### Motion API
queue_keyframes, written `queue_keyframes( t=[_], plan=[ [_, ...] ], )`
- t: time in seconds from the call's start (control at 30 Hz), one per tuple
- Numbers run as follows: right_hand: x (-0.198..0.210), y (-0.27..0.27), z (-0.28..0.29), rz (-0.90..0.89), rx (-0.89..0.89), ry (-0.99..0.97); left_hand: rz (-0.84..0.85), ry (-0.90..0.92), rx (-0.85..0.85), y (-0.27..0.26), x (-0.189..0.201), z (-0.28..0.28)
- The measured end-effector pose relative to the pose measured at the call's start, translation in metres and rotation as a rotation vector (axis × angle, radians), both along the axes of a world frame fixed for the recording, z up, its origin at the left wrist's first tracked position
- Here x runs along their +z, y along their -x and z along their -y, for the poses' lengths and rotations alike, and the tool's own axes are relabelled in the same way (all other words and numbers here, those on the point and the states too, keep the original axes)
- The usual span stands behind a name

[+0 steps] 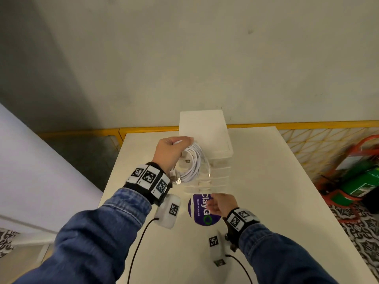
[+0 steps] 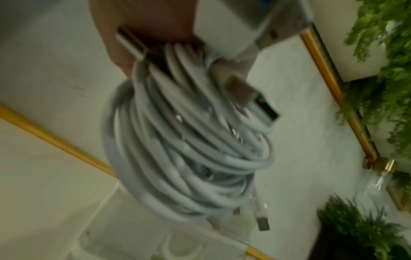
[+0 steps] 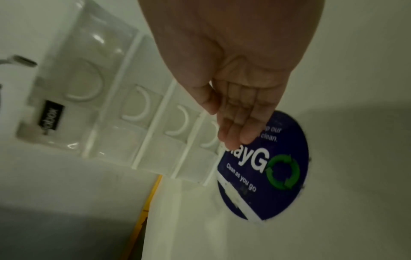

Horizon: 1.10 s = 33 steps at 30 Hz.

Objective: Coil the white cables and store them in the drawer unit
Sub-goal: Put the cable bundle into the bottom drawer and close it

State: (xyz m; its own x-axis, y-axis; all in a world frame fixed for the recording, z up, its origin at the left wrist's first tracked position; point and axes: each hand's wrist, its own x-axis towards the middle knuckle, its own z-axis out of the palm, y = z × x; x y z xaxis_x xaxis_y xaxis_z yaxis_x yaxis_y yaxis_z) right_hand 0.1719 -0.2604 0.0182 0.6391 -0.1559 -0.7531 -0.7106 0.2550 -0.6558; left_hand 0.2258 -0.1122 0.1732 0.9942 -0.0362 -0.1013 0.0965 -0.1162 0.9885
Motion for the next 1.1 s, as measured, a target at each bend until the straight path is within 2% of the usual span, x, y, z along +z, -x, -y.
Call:
queue_keyframes(
  t=[0.17, 0.33, 0.57, 0.77, 0.9, 0.97, 1.1],
  plan=[
    [-0.012, -0.011, -0.014, 0.011, -0.116, -0.146, -0.133, -0.109, -0.032, -0.015, -0.006, 0.002],
    [-0.03, -0.014, -0.027, 0.059, -0.232, -0.211, -0.145, -0.262, -0.104, -0.023, -0.003, 0.002],
    [-0.039, -0.012, -0.031, 0.095, -0.289, -0.143, -0.142, -0.329, -0.126, -0.027, -0.004, 0.002],
    [-0.032, -0.014, -0.024, 0.1, -0.223, -0.034, -0.143, -0.357, -0.131, -0.023, 0.0, 0.002],
    [-0.031, 0.004, -0.025, 0.093, -0.169, 0.028, -0.144, -0.409, -0.169, -0.021, 0.002, 0.003],
    [-0.034, 0.019, -0.029, 0.092, -0.176, 0.041, -0.139, -0.466, -0.194, -0.021, 0.001, 0.003],
    [-0.041, 0.048, -0.039, 0.094, -0.228, 0.043, -0.141, -0.449, -0.182, -0.022, -0.002, 0.003]
  ],
)
